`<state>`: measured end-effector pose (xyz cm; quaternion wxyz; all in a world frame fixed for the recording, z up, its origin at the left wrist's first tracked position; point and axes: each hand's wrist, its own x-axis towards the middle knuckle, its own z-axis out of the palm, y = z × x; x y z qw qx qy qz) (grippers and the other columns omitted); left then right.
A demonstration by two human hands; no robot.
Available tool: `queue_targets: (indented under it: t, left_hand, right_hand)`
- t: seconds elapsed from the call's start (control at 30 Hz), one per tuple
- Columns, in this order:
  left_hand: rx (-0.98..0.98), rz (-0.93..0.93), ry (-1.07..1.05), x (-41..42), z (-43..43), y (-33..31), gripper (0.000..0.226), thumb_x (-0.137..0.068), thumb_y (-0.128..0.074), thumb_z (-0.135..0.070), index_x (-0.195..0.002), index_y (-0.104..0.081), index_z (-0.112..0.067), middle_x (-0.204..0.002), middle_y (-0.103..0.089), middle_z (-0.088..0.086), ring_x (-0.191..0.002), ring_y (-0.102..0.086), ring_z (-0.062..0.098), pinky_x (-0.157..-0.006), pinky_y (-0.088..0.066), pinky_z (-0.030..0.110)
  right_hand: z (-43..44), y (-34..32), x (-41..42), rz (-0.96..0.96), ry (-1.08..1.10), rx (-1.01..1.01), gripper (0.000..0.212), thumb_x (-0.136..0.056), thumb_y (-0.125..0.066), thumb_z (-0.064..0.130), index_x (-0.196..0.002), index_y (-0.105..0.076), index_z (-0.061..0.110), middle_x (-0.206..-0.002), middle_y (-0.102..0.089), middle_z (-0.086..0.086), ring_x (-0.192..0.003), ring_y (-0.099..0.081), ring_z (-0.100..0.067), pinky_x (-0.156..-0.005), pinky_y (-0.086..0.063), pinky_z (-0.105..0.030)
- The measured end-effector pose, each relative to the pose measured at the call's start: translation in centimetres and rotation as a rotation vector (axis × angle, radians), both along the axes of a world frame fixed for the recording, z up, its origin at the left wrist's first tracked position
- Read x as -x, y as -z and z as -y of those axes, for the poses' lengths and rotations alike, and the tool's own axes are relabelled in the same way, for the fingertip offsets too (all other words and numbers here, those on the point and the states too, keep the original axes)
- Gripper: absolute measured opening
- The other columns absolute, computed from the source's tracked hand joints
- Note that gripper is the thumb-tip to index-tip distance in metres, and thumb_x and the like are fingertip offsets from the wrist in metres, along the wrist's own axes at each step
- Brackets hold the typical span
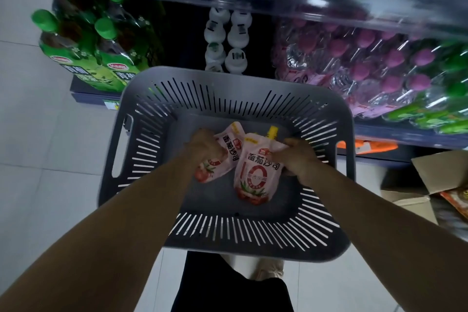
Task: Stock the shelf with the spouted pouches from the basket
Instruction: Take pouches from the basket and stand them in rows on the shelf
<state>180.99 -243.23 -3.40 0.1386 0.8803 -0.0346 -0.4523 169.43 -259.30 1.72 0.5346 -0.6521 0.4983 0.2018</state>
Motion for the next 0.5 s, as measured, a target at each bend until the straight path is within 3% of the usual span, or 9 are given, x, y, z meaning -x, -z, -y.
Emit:
queue_targets:
  t: [0.07, 0.17, 0.27, 0.4, 0.5]
  left_hand:
    - [0.031, -0.026, -0.038, 0.0, -0.2, -0.6, 0.022, -0.066, -0.079, -0.017, -0.077, -0.060, -0.013, -0.098, -0.069, 0.008, -0.079, -0.059, 0.018, -0.080, -0.050, 0.029]
    - [0.089, -0.056, -0.109, 0.2, -0.8, -2.1, 0.035, -0.068, -0.078, -0.010, -0.098, -0.061, -0.010, -0.102, -0.068, 0.010, -0.086, -0.063, 0.022, -0.073, -0.047, 0.028]
    - [0.118, -0.020, -0.178, 0.2, -1.7, -4.3, 0.042, -0.068, -0.078, -0.008, -0.106, -0.061, -0.007, -0.108, -0.068, 0.011, -0.103, -0.064, 0.026, -0.077, -0.049, 0.029]
    - [0.152, 0.026, -0.278, 0.2, -2.7, -8.4, 0.045, -0.067, -0.080, -0.010, -0.106, -0.061, -0.001, -0.109, -0.068, 0.016, -0.104, -0.065, 0.028, -0.089, -0.053, 0.034]
    - [0.222, 0.042, -0.314, 0.4, -3.2, -12.4, 0.041, -0.070, -0.078, -0.012, -0.107, -0.062, -0.002, -0.109, -0.069, 0.015, -0.102, -0.064, 0.026, -0.084, -0.051, 0.031]
  right_hand:
    - [-0.8, -0.3, -0.2, 0.051, 0.033, -0.096, 0.048, -0.074, -0.072, 0.000, -0.118, -0.054, 0.003, -0.121, -0.061, -0.016, -0.101, -0.062, -0.028, -0.073, -0.053, -0.034]
    - [-2.1, -1.5, 0.0, 0.120, -0.064, -0.059, 0.023, -0.077, -0.069, 0.001, -0.097, -0.060, 0.007, -0.107, -0.066, -0.017, -0.087, -0.065, -0.023, -0.062, -0.053, -0.031]
    - [-2.5, -3.2, 0.2, 0.172, -0.032, 0.002, 0.027, -0.078, -0.070, 0.005, -0.104, -0.061, 0.003, -0.105, -0.066, -0.015, -0.095, -0.065, -0.028, -0.076, -0.055, -0.037]
    - [-1.8, -7.1, 0.3, 0.284, 0.084, -0.041, 0.015, -0.079, -0.068, 0.004, -0.092, -0.066, 0.010, -0.102, -0.069, -0.013, -0.077, -0.066, -0.015, -0.062, -0.052, -0.025]
    - [-1.3, -11.2, 0.4, 0.382, 0.165, -0.091, 0.013, -0.079, -0.066, -0.001, -0.088, -0.067, 0.009, -0.099, -0.070, -0.014, -0.079, -0.066, -0.019, -0.066, -0.054, -0.031]
